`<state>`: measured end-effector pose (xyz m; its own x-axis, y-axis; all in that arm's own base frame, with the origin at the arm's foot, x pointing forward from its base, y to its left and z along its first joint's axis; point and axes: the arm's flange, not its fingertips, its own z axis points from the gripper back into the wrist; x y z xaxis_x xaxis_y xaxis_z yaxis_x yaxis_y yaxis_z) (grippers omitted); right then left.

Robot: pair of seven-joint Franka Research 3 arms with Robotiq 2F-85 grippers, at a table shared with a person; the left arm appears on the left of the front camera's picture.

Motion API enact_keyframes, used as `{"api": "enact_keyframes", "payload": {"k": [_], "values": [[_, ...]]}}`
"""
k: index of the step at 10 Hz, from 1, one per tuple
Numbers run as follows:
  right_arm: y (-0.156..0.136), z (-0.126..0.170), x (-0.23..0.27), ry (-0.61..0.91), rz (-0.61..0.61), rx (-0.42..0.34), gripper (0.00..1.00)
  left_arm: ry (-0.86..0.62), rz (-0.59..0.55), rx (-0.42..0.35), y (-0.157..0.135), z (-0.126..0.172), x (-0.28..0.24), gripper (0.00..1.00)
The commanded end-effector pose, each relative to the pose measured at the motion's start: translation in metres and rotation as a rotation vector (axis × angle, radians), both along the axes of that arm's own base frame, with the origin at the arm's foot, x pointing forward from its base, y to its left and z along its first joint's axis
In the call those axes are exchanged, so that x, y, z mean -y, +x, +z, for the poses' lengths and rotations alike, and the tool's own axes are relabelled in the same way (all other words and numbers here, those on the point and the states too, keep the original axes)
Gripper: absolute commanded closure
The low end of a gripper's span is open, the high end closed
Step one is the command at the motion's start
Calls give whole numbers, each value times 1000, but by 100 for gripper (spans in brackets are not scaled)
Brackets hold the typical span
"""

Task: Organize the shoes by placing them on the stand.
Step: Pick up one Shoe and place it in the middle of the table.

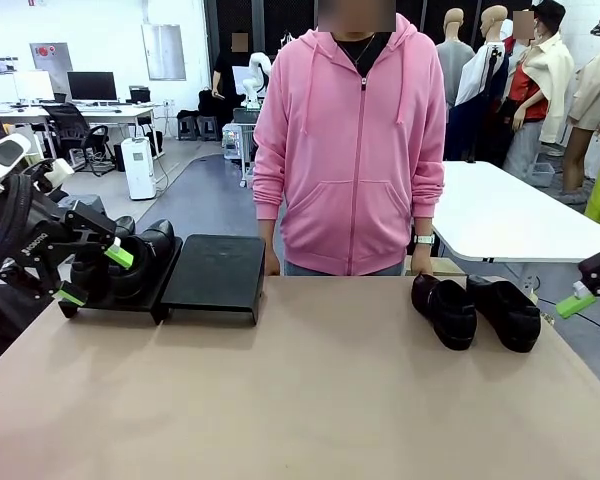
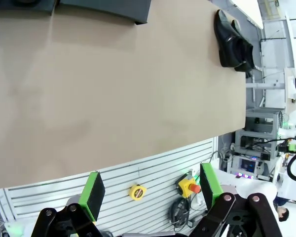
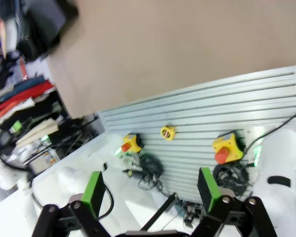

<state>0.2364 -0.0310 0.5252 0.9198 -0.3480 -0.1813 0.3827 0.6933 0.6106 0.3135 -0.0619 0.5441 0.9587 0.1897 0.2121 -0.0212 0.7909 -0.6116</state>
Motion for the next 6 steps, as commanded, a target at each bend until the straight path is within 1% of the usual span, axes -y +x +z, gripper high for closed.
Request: {"api": "enact_keyframes", "payload": {"k": [1, 2, 3, 4, 5, 6], "values": [[70, 0, -29, -315, 8, -84, 0, 3, 4, -4, -2, -1, -1, 0], [139, -11, -39, -490, -13, -25, 0, 3, 4, -4, -2, -1, -1, 0], [191, -23, -44, -640, -90, 73, 0, 3, 4, -4, -2, -1, -1, 0], [224, -36, -45, -724, -64, 153, 0, 3, 4, -4, -2, -1, -1, 0], [242, -46, -49, -634, 14, 218, 0, 3, 4, -4, -2, -1, -1, 0], [252, -49, -46, -654, 10, 305, 0, 3, 4, -4, -2, -1, -1, 0]]}}
